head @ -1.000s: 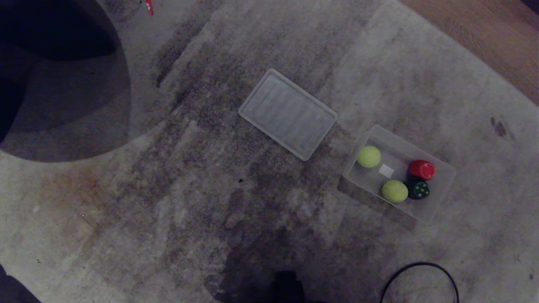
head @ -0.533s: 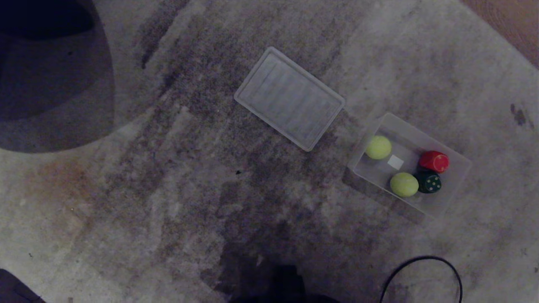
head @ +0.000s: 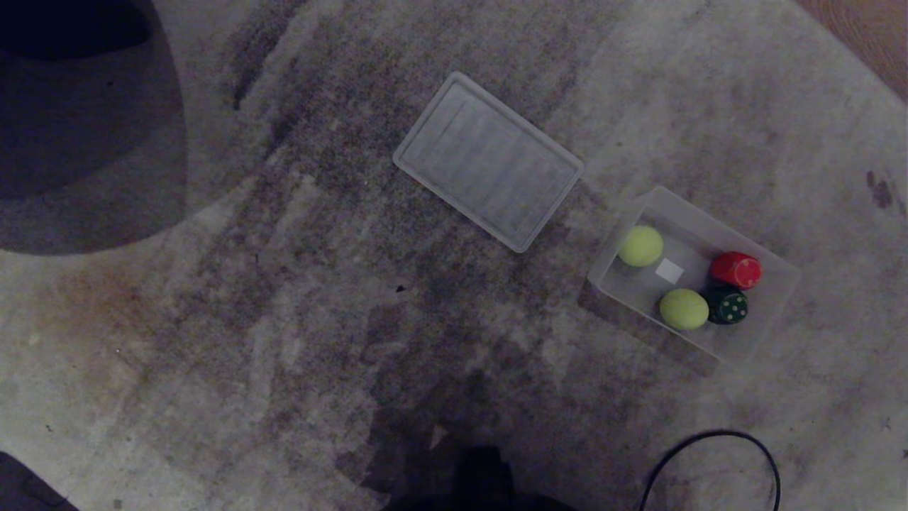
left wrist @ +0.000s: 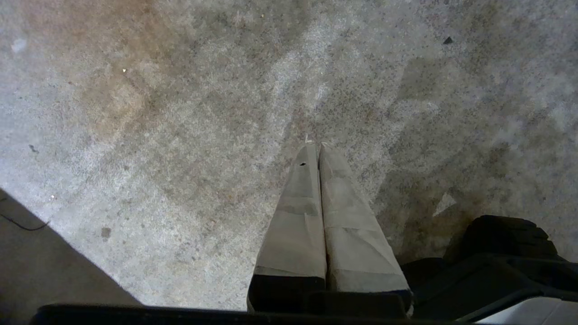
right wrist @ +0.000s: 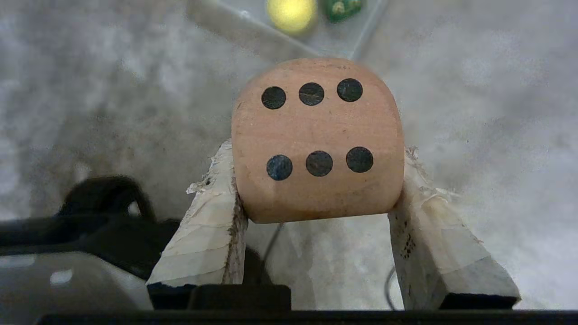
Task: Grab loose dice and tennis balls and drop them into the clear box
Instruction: Put the toys in the box
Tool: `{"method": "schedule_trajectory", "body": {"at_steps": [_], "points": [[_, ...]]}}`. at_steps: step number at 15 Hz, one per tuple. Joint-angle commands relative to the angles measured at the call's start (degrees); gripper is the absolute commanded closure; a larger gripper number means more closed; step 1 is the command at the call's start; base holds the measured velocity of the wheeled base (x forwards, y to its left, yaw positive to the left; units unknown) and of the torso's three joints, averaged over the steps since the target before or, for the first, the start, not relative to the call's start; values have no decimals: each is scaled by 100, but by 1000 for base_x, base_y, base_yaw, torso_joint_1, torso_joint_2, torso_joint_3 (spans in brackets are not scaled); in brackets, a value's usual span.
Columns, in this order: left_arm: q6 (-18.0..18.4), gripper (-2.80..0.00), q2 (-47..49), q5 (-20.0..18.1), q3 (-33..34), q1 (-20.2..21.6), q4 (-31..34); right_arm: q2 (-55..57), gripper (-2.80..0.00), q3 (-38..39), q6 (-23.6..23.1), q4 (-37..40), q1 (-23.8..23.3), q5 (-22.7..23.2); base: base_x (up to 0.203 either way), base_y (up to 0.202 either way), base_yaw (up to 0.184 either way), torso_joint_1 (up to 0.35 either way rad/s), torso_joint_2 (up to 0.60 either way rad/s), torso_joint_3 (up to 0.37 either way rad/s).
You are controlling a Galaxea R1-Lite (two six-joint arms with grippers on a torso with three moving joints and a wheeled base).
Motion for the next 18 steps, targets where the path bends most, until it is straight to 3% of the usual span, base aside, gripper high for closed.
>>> {"method": "schedule_trajectory", "body": {"at_steps": [1,5,7,13,18], "points": [[-9,0,9,5,9,0,-1,372,0,-521,33,23,-12,-96,0,0,0,0,0,0],[0,0,9,5,9,0,-1,2982,0,-1708,646,-15,-24,-172,0,0,0,0,0,0],[-9,0,9,5,9,0,-1,4342,0,-2030,898,-500,-27,-195,0,0,0,0,0,0],[-9,0,9,5,9,0,-1,7868,0,-2325,1387,-3523,8,-597,0,0,0,0,0,0],[-9,0,9,5,9,0,-1,9706,0,-2790,1912,-5733,654,-719,0,0,0,0,0,0]]}}
